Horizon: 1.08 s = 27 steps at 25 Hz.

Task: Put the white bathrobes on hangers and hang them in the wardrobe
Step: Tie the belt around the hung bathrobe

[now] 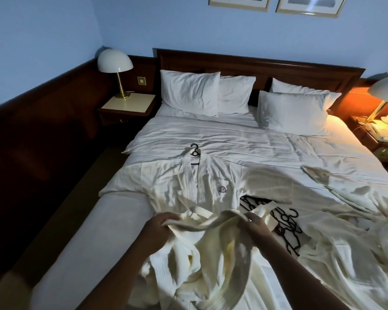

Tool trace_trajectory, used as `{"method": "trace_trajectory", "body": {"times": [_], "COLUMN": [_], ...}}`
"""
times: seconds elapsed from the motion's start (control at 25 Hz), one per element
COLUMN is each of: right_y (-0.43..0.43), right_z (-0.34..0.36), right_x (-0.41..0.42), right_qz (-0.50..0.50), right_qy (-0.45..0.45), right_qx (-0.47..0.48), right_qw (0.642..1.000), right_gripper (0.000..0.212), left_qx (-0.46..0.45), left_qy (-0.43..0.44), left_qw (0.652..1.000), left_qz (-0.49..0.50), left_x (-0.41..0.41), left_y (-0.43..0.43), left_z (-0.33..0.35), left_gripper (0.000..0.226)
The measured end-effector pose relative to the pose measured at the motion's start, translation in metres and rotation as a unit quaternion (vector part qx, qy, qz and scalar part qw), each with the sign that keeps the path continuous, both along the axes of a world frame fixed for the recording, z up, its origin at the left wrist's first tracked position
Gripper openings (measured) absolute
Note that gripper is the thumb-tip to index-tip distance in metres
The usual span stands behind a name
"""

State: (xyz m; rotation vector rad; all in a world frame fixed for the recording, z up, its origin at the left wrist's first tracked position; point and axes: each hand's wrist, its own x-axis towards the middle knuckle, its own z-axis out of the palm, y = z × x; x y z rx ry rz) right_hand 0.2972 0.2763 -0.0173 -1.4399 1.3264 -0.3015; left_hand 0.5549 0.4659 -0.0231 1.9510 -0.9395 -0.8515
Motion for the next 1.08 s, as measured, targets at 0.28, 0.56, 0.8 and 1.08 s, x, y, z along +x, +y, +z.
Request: {"method": "trace_trajectory", "body": {"times": [0.28, 0.56, 0.8, 1.08], "right_y": [0.001, 0.006, 0.010, 0.009], "right_z": [-0.001, -0.021, -0.020, 0.017], "right_x": [-0.011, -0.040, -0.040, -0.012], "right_qz": [0.096, 0.030, -0.002, -0.059], "right_qy": [0.019, 0.231, 0.250, 0.191], "right_qx": [0.081, -0.217, -0.198, -0.221], "right_qw": [0.992, 0.948, 0.948, 0.955], "right_gripper": [0.052, 0.022, 0.020, 0.016], "left_qx": [0.168, 0.209, 0.239, 0.097], "left_qy": [0.000, -0.131, -0.344, -0.421], "left_qw": [0.971, 0.921, 0.831, 0.893], "left_qz": [-0.172, -0.301, -0.365, -0.127], "left_x": [-0.022, -0.021, -0.013, 0.003], "left_y": [0.000, 0.016, 0.003, -0.024], "left_z": [-0.007, -0.018, 0.011, 0.061], "left_gripper": [0.106, 0.112, 0.092, 0.015]}}
